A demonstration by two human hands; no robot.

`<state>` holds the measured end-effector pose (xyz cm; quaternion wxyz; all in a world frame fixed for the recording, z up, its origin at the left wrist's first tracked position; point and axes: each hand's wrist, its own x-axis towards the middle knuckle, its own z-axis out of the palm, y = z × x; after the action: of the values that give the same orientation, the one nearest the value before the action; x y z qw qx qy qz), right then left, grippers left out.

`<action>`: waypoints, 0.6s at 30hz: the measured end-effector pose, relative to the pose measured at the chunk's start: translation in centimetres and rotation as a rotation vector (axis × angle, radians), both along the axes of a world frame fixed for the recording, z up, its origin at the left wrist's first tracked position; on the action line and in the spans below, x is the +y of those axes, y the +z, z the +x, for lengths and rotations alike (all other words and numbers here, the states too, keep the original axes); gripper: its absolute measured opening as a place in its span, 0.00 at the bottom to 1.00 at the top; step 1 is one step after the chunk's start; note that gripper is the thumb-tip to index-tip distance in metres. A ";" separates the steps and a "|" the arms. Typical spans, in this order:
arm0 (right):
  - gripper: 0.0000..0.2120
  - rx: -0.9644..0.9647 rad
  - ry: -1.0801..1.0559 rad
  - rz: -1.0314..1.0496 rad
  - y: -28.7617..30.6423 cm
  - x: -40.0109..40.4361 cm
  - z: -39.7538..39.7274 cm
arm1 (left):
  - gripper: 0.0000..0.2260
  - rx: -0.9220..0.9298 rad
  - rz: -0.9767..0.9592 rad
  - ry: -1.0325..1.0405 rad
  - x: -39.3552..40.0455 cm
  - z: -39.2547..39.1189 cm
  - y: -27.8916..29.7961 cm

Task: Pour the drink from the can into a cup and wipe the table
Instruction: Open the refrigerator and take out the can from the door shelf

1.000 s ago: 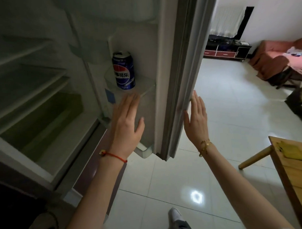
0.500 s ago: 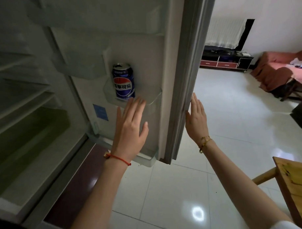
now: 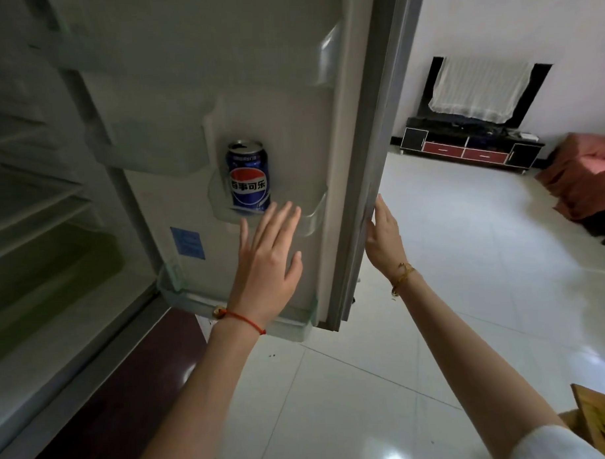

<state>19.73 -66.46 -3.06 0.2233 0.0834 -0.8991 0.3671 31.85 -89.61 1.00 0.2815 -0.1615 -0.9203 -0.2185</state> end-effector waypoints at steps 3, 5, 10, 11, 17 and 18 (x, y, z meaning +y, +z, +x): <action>0.18 -0.066 0.071 -0.167 1.2 0.2 -1.9 | 0.29 -0.003 -0.010 0.017 1.2 -1.4 0.1; 0.19 -0.148 0.108 -0.281 2.2 0.2 -2.4 | 0.29 -0.005 -0.015 0.025 1.7 -2.3 0.2; 0.23 -0.228 0.116 -0.385 2.9 0.1 -4.4 | 0.28 -0.003 -0.021 0.043 1.6 -3.8 0.5; 0.23 -0.238 0.107 -0.395 3.1 -0.1 -4.8 | 0.28 0.001 -0.018 0.047 1.4 -4.1 0.6; 0.25 -0.310 0.079 -0.557 3.0 -0.2 -7.5 | 0.25 0.131 0.146 0.060 0.0 -5.9 2.3; 0.27 -0.342 0.075 -0.623 3.2 -0.3 -7.9 | 0.23 0.174 0.222 0.069 -0.3 -6.4 3.0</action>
<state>11.83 -66.80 0.15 0.0707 -0.0185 -0.7648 0.6401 25.46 -89.90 4.04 0.3837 -0.1163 -0.8676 -0.2943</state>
